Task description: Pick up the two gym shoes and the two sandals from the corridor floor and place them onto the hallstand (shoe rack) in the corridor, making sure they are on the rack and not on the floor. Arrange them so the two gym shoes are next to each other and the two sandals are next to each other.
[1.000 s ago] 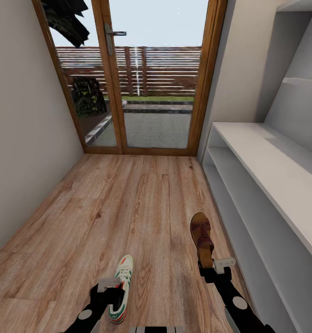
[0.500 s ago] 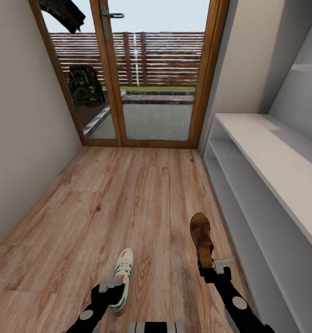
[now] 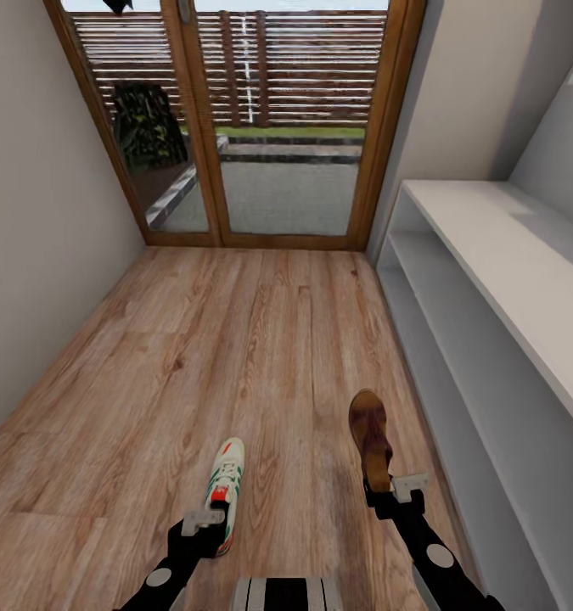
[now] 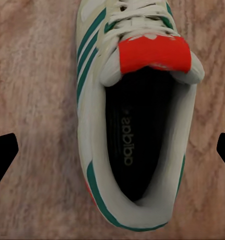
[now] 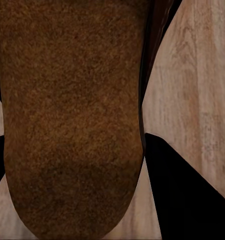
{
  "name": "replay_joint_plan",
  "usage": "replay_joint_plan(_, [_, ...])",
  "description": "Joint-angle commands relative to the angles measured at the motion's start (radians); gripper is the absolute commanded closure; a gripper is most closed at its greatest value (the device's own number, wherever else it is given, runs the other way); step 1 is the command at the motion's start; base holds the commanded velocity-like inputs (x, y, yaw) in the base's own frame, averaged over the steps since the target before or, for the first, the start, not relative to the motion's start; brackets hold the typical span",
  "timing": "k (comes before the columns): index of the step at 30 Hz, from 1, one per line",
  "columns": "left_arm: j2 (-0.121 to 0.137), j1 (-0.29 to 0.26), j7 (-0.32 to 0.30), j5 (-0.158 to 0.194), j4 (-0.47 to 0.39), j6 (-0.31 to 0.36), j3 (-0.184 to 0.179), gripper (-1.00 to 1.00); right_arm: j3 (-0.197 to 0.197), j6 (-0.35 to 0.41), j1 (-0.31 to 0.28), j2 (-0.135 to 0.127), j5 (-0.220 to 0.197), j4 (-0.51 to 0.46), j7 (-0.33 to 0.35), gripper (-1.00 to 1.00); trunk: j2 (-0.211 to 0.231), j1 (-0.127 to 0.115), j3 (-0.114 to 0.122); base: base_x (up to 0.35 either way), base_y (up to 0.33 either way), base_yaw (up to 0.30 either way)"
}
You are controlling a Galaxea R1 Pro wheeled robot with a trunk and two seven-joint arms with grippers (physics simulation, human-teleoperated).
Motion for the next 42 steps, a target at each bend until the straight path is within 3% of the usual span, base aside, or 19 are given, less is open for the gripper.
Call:
replay_joint_plan(1, [-0.002, -0.001, -0.001, -0.011, 0.001, -0.004, 0.008, -1.00, 0.003, -0.002, -0.001, -0.001, -0.002, 0.000, -0.001, 1.00, -0.001, 0.000, -0.006, 0.000, 0.000, 0.000])
replay_joint_plan(10, [-0.003, -0.001, 0.003, -0.036, 0.001, -0.004, 0.010, -1.00, 0.003, -0.003, -0.001, -0.001, -0.002, 0.000, -0.002, 1.00, -0.003, 0.004, -0.052, 0.000, 0.000, 0.000])
replay_joint_plan(18, [-0.004, -0.001, 0.003, -0.040, 0.001, -0.004, 0.009, -1.00, 0.003, -0.003, -0.001, -0.001, -0.002, 0.000, -0.001, 1.00, -0.003, 0.004, -0.054, 0.000, 0.000, 0.000])
replay_joint_plan(26, [-0.003, -0.001, 0.003, -0.042, -0.005, -0.005, 0.008, -1.00, 0.003, -0.003, -0.001, -0.001, -0.002, 0.001, -0.001, 1.00, -0.004, 0.008, -0.085, 0.000, 0.000, 0.000])
replay_joint_plan(34, [-0.003, -0.001, 0.003, -0.043, -0.007, -0.005, 0.008, -1.00, 0.003, -0.003, -0.001, -0.001, -0.002, 0.002, -0.002, 1.00, -0.004, 0.008, -0.085, 0.000, 0.000, 0.000])
replay_joint_plan(42, [-0.003, -0.001, 0.003, -0.043, -0.011, -0.005, 0.008, -1.00, 0.003, -0.003, -0.001, -0.001, -0.002, 0.002, -0.001, 1.00, -0.006, 0.011, -0.116, 0.000, 0.000, 0.000])
